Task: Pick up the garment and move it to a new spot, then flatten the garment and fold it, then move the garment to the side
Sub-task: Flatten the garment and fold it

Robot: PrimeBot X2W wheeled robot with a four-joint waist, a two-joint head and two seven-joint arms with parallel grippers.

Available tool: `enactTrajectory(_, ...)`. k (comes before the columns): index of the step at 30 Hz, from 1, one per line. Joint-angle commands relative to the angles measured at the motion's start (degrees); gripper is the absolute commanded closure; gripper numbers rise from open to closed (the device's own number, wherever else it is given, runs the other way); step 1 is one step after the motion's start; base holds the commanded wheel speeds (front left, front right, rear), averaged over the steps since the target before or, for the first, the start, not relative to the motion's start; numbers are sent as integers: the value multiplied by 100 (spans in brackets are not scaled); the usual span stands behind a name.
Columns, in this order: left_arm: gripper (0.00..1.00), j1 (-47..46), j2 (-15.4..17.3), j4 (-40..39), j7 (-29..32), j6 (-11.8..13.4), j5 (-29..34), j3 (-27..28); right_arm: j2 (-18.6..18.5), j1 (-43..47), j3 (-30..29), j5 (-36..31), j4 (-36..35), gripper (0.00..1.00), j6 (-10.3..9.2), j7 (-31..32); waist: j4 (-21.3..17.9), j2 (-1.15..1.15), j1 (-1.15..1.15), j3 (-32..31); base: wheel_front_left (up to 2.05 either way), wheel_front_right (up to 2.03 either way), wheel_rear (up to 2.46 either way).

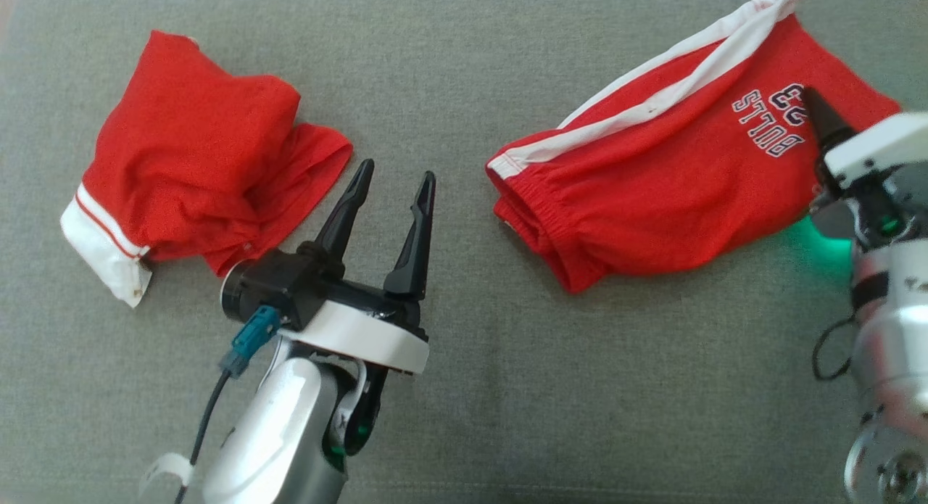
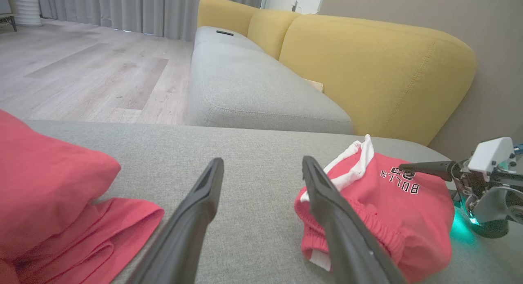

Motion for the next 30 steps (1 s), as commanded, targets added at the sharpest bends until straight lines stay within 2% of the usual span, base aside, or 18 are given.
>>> enactTrajectory(1,0,-208,32,-219,-30,44,-11,133,150,25,110,-41,137,0,39,183,21,0,0,36,0,0,0)
enactTrajectory(10,0,-357,32,-251,-30,111,-87,66,21,-516,183,-400,496,0,39,418,76,0,0,183,0,0,0)
enactTrajectory(11,0,-367,32,-247,-30,116,-96,58,10,-542,184,-426,525,45,39,415,84,0,0,187,0,0,0)
enactTrajectory(12,0,-378,32,-243,-30,121,-105,53,-4,-568,186,-448,537,100,39,388,92,0,0,189,0,0,0)
enactTrajectory(22,0,-316,32,-177,-30,137,-106,95,-154,-426,175,-493,533,100,39,-289,9,0,0,-8,0,0,0)
enactTrajectory(30,0,-205,32,-144,-30,111,-93,127,-438,-107,-52,-556,639,100,39,-864,-174,0,0,-329,0,0,0)
